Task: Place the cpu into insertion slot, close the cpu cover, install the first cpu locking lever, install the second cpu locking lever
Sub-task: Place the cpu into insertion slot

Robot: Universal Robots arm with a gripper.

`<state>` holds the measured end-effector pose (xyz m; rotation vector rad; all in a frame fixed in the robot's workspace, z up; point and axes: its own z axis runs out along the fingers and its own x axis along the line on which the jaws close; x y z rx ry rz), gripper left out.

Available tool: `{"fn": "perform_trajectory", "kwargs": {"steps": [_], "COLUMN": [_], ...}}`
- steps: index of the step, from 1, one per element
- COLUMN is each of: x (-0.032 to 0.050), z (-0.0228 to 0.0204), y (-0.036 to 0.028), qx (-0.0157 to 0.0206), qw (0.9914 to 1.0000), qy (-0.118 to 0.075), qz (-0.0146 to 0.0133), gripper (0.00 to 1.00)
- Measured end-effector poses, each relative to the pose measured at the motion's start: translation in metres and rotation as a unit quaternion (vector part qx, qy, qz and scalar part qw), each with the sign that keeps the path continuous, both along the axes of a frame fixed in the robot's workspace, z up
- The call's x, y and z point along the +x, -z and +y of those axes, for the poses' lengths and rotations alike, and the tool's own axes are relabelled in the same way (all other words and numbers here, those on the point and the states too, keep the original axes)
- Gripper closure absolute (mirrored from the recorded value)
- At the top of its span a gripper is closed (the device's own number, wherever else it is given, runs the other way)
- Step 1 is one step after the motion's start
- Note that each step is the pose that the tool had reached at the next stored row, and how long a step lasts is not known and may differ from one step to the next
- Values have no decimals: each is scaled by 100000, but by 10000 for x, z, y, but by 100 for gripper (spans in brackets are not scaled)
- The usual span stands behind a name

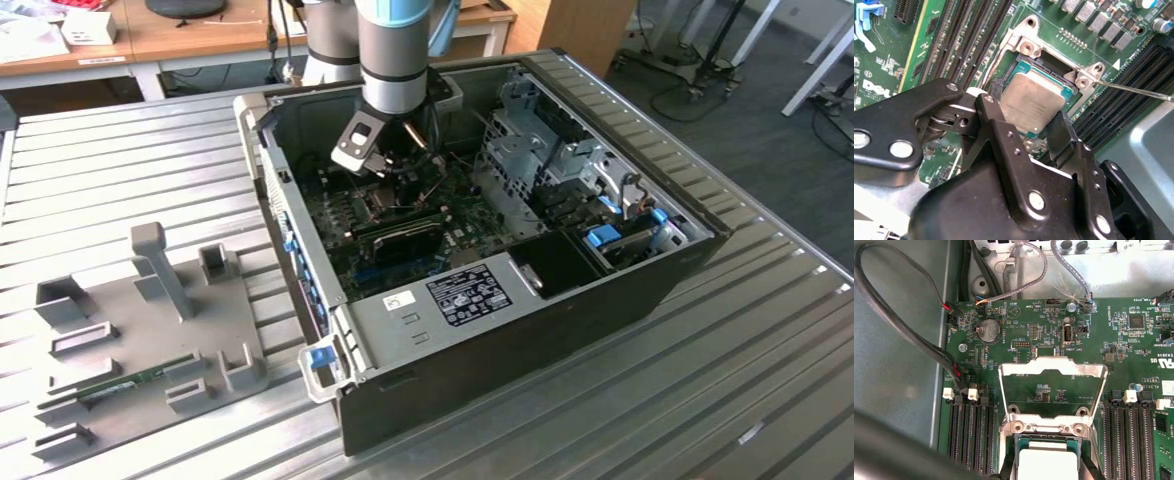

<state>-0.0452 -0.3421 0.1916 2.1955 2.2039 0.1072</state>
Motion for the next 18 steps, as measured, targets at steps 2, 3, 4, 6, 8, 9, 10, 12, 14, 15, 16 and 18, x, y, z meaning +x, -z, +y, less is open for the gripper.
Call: {"fn": "perform_trajectory", "kwargs": {"steps": [2, 3, 4, 6, 8, 9, 10, 12, 14, 15, 16, 18], "x": [0, 0, 0, 0, 0, 0, 0, 0, 0, 0, 0, 0], "z": [0, 0, 0, 0, 0, 0, 0, 0, 0, 0, 0, 0], "y": [-36, -64, -89, -137, -178, -198, -216, -251, -281, -297, -310, -317], "qx": [-1, 7, 1, 7, -1, -1, 5, 6, 6, 5, 1, -14], "qw": [100000, 100000, 100000, 100000, 100000, 100000, 100000, 100000, 100000, 100000, 100000, 100000], "qy": [5, 3, 3, 2, 2, 1, 2, 2, 0, 1, 1, -2], "qz": [-1, -4, -1, -5, 2, 2, -2, -1, -2, 0, 1, -4], "gripper": [39, 39, 39, 39, 39, 39, 39, 39, 39, 39, 39, 39]}}
